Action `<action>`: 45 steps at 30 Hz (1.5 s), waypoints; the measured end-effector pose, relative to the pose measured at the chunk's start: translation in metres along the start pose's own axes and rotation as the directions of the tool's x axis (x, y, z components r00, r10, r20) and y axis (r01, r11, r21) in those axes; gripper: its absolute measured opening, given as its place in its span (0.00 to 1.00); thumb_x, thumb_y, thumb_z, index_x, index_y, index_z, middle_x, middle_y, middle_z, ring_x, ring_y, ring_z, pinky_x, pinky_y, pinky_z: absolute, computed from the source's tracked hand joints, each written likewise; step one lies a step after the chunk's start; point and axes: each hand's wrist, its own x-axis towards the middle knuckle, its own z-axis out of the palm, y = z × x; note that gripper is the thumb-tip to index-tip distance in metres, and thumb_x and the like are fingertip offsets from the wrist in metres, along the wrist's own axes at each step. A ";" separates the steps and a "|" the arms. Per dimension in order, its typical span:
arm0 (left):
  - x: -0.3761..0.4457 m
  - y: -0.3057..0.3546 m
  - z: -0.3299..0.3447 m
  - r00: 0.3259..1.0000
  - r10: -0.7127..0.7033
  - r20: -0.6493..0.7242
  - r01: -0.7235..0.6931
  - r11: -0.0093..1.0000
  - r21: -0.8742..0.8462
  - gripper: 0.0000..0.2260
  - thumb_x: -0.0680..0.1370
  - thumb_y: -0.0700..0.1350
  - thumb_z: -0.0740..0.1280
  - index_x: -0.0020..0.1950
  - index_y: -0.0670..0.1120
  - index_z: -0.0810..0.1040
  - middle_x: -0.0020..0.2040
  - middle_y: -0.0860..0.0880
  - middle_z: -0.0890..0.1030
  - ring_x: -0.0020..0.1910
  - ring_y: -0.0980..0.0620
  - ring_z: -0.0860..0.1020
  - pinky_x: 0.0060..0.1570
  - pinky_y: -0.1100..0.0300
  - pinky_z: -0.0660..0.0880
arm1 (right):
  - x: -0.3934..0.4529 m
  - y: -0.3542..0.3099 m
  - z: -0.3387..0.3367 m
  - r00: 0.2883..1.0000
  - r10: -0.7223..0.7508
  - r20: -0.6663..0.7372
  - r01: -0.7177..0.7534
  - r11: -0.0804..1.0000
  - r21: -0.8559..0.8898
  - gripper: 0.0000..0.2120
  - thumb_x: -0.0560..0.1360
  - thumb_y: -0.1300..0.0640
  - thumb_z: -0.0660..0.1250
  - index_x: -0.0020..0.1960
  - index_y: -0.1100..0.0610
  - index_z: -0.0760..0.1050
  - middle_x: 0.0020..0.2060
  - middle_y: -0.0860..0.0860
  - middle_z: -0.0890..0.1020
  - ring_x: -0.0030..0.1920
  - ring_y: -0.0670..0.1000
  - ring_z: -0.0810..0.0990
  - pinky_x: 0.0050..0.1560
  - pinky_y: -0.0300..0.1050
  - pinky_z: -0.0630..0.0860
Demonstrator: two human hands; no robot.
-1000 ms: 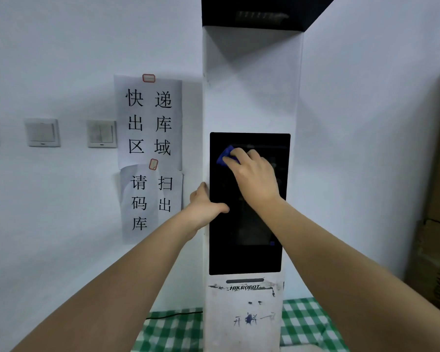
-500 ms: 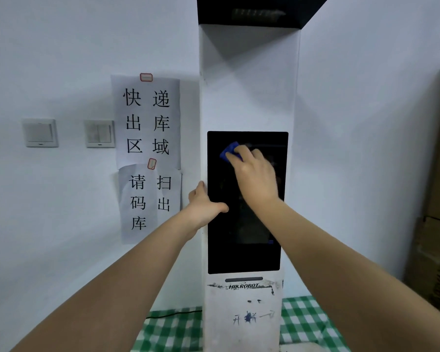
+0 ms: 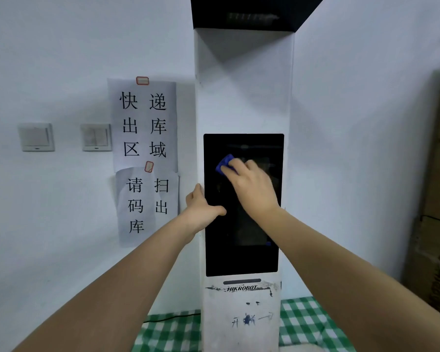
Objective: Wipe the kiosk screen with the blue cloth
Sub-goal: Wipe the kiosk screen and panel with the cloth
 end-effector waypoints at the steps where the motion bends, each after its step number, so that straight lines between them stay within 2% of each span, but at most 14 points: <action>1: -0.001 0.001 0.001 1.000 0.004 -0.002 -0.004 1.000 0.001 0.40 0.76 0.43 0.67 0.79 0.48 0.42 0.78 0.49 0.48 0.74 0.48 0.58 0.64 0.59 0.62 | -0.003 0.001 0.000 0.996 -0.082 0.032 0.082 0.997 -0.013 0.28 0.55 0.70 0.76 0.55 0.59 0.80 0.46 0.54 0.80 0.35 0.56 0.74 0.28 0.45 0.71; 5: -0.002 0.002 0.001 1.000 -0.002 -0.009 0.002 1.000 0.008 0.40 0.76 0.43 0.67 0.79 0.48 0.42 0.78 0.49 0.48 0.74 0.47 0.58 0.68 0.56 0.61 | 0.005 0.021 -0.012 0.966 -0.240 0.093 0.251 0.960 -0.124 0.24 0.56 0.66 0.76 0.52 0.57 0.81 0.45 0.54 0.80 0.35 0.55 0.76 0.29 0.46 0.70; 9: -0.002 0.003 0.001 1.000 -0.012 0.000 0.012 1.000 0.010 0.40 0.76 0.43 0.67 0.79 0.48 0.42 0.78 0.48 0.48 0.75 0.46 0.57 0.70 0.53 0.60 | 0.012 0.022 -0.010 0.994 0.084 -0.064 -0.086 0.996 -0.020 0.23 0.58 0.72 0.73 0.52 0.60 0.81 0.47 0.56 0.80 0.35 0.58 0.75 0.27 0.45 0.70; 11: -0.002 0.005 0.001 1.000 -0.015 -0.009 0.015 1.000 0.011 0.40 0.76 0.43 0.67 0.79 0.47 0.43 0.78 0.47 0.49 0.75 0.46 0.57 0.70 0.53 0.61 | 0.005 0.010 -0.004 0.988 0.137 -0.068 -0.137 0.991 0.001 0.24 0.58 0.72 0.74 0.52 0.60 0.81 0.46 0.56 0.80 0.34 0.57 0.74 0.26 0.44 0.68; 15: -0.003 0.006 0.003 0.999 -0.016 -0.028 0.016 1.000 0.009 0.40 0.76 0.43 0.67 0.79 0.47 0.42 0.78 0.48 0.49 0.74 0.47 0.59 0.63 0.58 0.63 | -0.013 0.007 -0.001 0.991 -0.120 0.051 0.122 0.992 -0.024 0.27 0.56 0.69 0.76 0.54 0.59 0.80 0.46 0.55 0.79 0.35 0.56 0.74 0.29 0.47 0.73; 18: -0.004 0.007 0.004 0.999 -0.021 -0.024 0.021 1.000 0.009 0.41 0.76 0.43 0.67 0.79 0.47 0.41 0.78 0.48 0.47 0.75 0.46 0.57 0.69 0.55 0.61 | -0.004 0.028 -0.011 0.968 -0.243 0.065 0.249 0.960 -0.131 0.18 0.61 0.67 0.70 0.50 0.57 0.81 0.44 0.54 0.80 0.34 0.56 0.75 0.30 0.47 0.71; 22: -0.005 0.007 0.003 1.000 -0.020 -0.012 0.020 1.000 0.011 0.40 0.77 0.43 0.67 0.79 0.47 0.41 0.78 0.47 0.47 0.75 0.45 0.56 0.70 0.53 0.59 | 0.010 0.035 -0.013 0.992 0.100 -0.073 -0.104 0.993 -0.047 0.22 0.59 0.71 0.73 0.51 0.59 0.81 0.46 0.56 0.81 0.34 0.58 0.75 0.27 0.45 0.69; 24: -0.004 0.006 0.004 1.000 -0.023 -0.018 0.023 1.000 0.011 0.41 0.77 0.43 0.67 0.79 0.47 0.41 0.78 0.48 0.47 0.75 0.45 0.57 0.70 0.53 0.60 | 0.002 0.021 -0.007 0.987 0.143 -0.079 -0.145 0.989 -0.011 0.23 0.58 0.73 0.72 0.52 0.60 0.81 0.45 0.56 0.80 0.33 0.58 0.74 0.26 0.45 0.68; 29: -0.004 0.007 0.007 0.999 -0.030 -0.039 0.031 0.999 0.008 0.41 0.76 0.43 0.67 0.79 0.47 0.41 0.78 0.49 0.47 0.74 0.46 0.59 0.68 0.55 0.62 | -0.019 0.024 -0.006 0.983 -0.172 0.062 0.177 0.982 -0.070 0.27 0.56 0.68 0.76 0.54 0.58 0.80 0.45 0.54 0.80 0.34 0.55 0.74 0.30 0.47 0.71; 31: -0.005 0.008 0.007 0.999 -0.034 -0.040 0.035 0.999 0.005 0.41 0.76 0.44 0.67 0.79 0.47 0.41 0.78 0.49 0.47 0.74 0.46 0.59 0.68 0.55 0.62 | -0.011 0.037 -0.012 0.976 -0.207 0.061 0.213 0.970 -0.120 0.23 0.57 0.67 0.76 0.52 0.58 0.81 0.44 0.54 0.80 0.34 0.57 0.75 0.30 0.47 0.71; 36: -0.004 0.008 0.006 0.999 -0.037 -0.027 0.038 0.999 0.008 0.41 0.77 0.43 0.67 0.79 0.47 0.41 0.78 0.48 0.47 0.75 0.45 0.58 0.70 0.53 0.60 | -0.004 0.031 -0.009 0.975 0.200 -0.095 -0.199 0.980 0.016 0.25 0.57 0.73 0.73 0.53 0.59 0.80 0.46 0.56 0.80 0.34 0.58 0.74 0.27 0.45 0.70; 38: -0.004 0.008 0.006 0.999 -0.038 -0.035 0.039 0.999 0.008 0.41 0.77 0.43 0.67 0.79 0.47 0.41 0.78 0.48 0.47 0.75 0.45 0.57 0.70 0.53 0.60 | -0.015 0.020 -0.003 0.987 0.150 -0.063 -0.149 0.989 0.025 0.27 0.56 0.74 0.74 0.54 0.60 0.80 0.45 0.56 0.80 0.33 0.57 0.74 0.26 0.45 0.70; 42: -0.003 0.008 0.008 0.998 -0.045 -0.048 0.046 0.999 0.013 0.41 0.76 0.43 0.67 0.79 0.47 0.40 0.78 0.48 0.46 0.75 0.46 0.57 0.70 0.54 0.60 | -0.028 0.031 -0.007 0.984 -0.161 0.072 0.166 0.984 -0.063 0.27 0.55 0.69 0.76 0.54 0.59 0.80 0.45 0.54 0.80 0.34 0.56 0.75 0.29 0.46 0.71; 45: -0.004 0.008 0.008 0.998 -0.046 -0.041 0.046 0.999 0.008 0.41 0.77 0.43 0.66 0.79 0.47 0.41 0.78 0.48 0.46 0.75 0.45 0.57 0.70 0.53 0.60 | -0.016 0.048 -0.014 0.997 -0.066 0.039 0.069 0.994 -0.081 0.25 0.56 0.70 0.76 0.52 0.57 0.81 0.45 0.54 0.80 0.34 0.57 0.75 0.28 0.45 0.70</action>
